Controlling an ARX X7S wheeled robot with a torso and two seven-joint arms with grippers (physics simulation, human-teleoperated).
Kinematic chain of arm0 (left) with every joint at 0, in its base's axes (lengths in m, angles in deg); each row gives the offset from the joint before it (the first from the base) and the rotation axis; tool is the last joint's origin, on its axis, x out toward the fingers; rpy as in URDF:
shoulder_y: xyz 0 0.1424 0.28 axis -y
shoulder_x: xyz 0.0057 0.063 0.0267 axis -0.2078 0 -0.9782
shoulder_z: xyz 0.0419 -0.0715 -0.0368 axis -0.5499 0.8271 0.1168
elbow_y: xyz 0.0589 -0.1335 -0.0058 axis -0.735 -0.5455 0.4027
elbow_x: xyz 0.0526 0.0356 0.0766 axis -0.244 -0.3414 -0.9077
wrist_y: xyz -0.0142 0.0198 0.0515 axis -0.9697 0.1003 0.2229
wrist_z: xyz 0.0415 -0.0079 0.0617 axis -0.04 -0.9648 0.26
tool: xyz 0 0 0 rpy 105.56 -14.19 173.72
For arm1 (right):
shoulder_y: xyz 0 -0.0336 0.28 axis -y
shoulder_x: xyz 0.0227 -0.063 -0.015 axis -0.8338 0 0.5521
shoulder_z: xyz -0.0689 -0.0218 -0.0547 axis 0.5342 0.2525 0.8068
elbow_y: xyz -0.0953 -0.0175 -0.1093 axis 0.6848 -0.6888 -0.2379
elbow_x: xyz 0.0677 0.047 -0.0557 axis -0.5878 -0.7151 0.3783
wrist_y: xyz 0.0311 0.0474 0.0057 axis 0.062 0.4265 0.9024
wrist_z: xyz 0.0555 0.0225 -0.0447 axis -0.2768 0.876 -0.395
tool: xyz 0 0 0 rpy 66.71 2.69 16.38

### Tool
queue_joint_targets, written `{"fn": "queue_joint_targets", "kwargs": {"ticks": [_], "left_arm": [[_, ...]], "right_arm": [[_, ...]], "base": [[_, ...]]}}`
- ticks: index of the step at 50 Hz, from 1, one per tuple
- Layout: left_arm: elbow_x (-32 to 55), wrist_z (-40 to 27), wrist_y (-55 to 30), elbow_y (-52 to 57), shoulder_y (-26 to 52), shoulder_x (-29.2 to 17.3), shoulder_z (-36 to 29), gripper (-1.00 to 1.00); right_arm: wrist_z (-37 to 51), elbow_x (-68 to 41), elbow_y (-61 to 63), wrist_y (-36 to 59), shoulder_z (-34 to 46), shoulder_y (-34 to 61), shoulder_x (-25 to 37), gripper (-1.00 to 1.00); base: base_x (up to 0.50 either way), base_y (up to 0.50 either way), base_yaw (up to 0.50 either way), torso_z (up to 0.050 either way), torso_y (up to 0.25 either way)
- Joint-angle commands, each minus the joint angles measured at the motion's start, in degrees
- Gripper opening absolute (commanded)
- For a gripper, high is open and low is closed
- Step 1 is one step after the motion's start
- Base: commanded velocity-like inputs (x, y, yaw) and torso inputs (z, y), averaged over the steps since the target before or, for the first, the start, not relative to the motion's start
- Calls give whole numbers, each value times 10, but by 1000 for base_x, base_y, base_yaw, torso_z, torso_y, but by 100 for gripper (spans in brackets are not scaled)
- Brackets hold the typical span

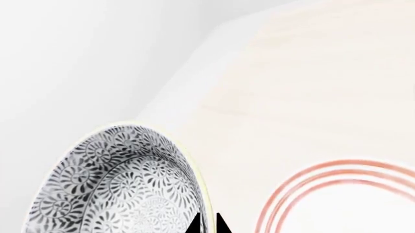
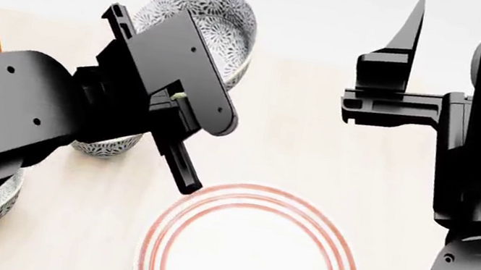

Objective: Put the bowl at the front on the plate.

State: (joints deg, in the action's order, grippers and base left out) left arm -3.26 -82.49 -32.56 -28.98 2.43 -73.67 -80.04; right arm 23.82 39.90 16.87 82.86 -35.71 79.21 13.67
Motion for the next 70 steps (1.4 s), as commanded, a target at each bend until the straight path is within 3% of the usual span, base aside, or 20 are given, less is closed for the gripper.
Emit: {"fn": "queue_joint_targets", "kwargs": {"ticks": [1,24,46,70], "left_arm": [[-29,35,47,-68,9,28,-6,-100],[-68,113,153,-282,20,123,-22,-100],[-122,163,248,-418,-6,175,-78,-100],[8,143,302,-439,5,179,-195,-100]], "right_arm": [[1,0,-2,-3,-1,-1,1,100],[1,-2,-8,-11,-2,-4,2,100],[3,2,-13,-26,-3,-19,6,100],[4,2,-21,-36,-3,-22,5,100]], "base": [[0,0,0,0,0],[0,0,0,0,0],[0,0,0,0,0],[0,0,0,1,0]]}}
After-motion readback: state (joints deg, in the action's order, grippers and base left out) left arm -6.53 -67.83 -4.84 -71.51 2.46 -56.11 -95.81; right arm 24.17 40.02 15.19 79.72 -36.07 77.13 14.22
